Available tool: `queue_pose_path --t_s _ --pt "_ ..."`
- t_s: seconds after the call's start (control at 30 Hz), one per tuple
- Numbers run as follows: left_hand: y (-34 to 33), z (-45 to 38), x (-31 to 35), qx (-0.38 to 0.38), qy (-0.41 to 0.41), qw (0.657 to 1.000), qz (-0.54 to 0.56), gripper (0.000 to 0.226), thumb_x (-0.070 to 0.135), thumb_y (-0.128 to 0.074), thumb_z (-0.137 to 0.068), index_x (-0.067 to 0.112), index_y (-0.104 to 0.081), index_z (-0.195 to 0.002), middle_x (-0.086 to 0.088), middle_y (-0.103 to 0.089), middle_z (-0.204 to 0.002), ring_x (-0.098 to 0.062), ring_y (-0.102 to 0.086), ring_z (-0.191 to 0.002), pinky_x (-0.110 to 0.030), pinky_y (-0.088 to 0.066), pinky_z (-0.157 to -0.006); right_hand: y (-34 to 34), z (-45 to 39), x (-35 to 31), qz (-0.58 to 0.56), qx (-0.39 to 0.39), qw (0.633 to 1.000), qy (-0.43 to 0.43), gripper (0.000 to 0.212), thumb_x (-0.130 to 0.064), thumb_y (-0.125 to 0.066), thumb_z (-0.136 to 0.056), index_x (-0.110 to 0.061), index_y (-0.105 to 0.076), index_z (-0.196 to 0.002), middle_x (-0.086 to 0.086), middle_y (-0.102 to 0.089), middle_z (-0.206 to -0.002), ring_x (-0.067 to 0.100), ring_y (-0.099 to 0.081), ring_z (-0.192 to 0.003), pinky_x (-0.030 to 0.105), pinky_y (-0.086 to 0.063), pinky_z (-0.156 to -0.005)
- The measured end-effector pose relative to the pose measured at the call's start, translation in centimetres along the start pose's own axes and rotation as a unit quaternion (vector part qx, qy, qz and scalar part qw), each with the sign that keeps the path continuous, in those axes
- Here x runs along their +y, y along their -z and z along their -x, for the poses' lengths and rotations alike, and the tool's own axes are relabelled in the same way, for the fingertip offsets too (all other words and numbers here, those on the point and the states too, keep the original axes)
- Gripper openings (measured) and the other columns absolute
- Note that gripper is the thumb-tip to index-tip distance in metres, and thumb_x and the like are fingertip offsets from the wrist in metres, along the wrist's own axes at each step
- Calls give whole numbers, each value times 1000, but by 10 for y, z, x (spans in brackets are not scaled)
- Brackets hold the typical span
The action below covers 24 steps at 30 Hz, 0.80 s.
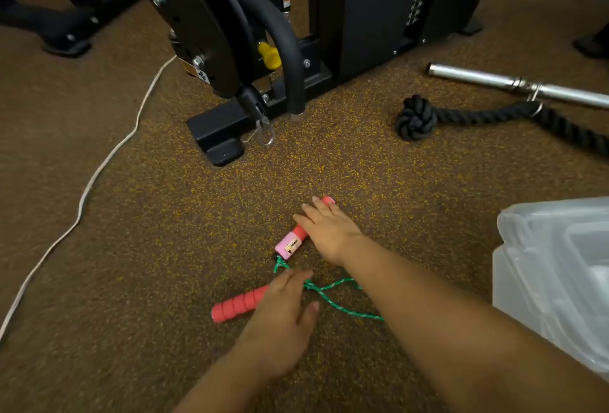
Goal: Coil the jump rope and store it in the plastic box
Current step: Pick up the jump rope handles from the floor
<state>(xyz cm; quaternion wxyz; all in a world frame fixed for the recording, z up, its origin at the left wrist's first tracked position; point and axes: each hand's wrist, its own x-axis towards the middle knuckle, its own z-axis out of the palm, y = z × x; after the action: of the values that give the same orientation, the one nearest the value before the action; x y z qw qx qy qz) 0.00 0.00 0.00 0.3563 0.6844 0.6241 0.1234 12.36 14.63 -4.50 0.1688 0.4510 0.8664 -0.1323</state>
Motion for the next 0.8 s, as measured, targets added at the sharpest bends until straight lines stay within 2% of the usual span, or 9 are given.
queue_pose_path --t_s 0.1,0.2,0.3,0.37,0.4,0.47,0.53,0.7,0.8 --pt "-1 2 -3 -1 -14 1000 -1 54 35 -47 -89 19 -38 -140 2 -38 -145 -10 -32 -135 -27 -22 -114 -2 -3 -2 83 -1 997 -8 64 -12 -42 -93 -17 -13 -149 12 -16 -156 35 -5 -145 51 -3 -118" --pt "-3 3 0 -6 -29 1000 -8 61 42 -40 -84 18 -40 -139 2 -39 -144 -9 -32 -135 -20 -18 -115 -10 5 -6 102 58 993 -23 40 -15 -38 -94 -11 -40 -134 15 -37 -139 38 -30 -131 50 -11 -115" --pt "-3 2 5 -2 -29 999 -15 61 42 -39 -83 16 -41 -138 2 -41 -142 -9 -32 -134 -10 -14 -109 -20 21 2 60 77 995 -33 35 -11 -34 -94 -6 -44 -127 17 -41 -135 38 -30 -133 48 -12 -117" --pt "-5 0 11 -8 -31 999 -14 60 41 -40 -83 15 -42 -137 1 -42 -141 -12 -34 -134 -13 -16 -110 -23 34 13 22 47 997 -59 36 -17 -42 -94 -5 -43 -128 19 -43 -137 37 -30 -136 47 -10 -118" --pt "-7 -1 15 -12 -34 999 -15 59 41 -40 -84 15 -43 -137 1 -43 -141 -12 -33 -135 -15 -16 -111 -22 43 18 -11 29 996 -79 37 -23 -48 -93 -6 -44 -125 19 -48 -133 36 -36 -132 46 -12 -117" --pt "-8 -4 25 -15 -39 999 -13 54 38 -42 -89 16 -41 -138 0 -41 -142 -13 -32 -135 -14 -15 -110 -18 63 26 -98 3 986 -135 38 -33 -52 -91 -8 -45 -119 17 -57 -124 34 -50 -120 43 -27 -109" --pt "-9 -5 38 -13 -41 999 -7 48 30 -48 -93 16 -40 -139 0 -40 -142 -14 -33 -134 -14 -15 -107 -16 84 32 -191 1 964 -186 38 -35 -50 -92 -9 -45 -121 17 -57 -123 35 -53 -116 41 -40 -96" --pt "-8 -7 68 -34 -37 999 4 46 27 -49 -94 13 -43 -137 -5 -46 -139 -16 -39 -131 -21 -24 -110 -11 129 40 -301 -4 920 -251 38 -34 -46 -93 -10 -53 -122 19 -59 -123 34 -57 -114 37 -45 -90" --pt "1 -5 91 -51 -27 998 6 42 25 -46 -96 12 -46 -135 -8 -49 -137 -20 -43 -129 -23 -28 -107 1 156 41 -356 -22 887 -293 35 -32 -47 -91 -8 -61 -113 20 -67 -112 34 -64 -101 33 -47 -75"
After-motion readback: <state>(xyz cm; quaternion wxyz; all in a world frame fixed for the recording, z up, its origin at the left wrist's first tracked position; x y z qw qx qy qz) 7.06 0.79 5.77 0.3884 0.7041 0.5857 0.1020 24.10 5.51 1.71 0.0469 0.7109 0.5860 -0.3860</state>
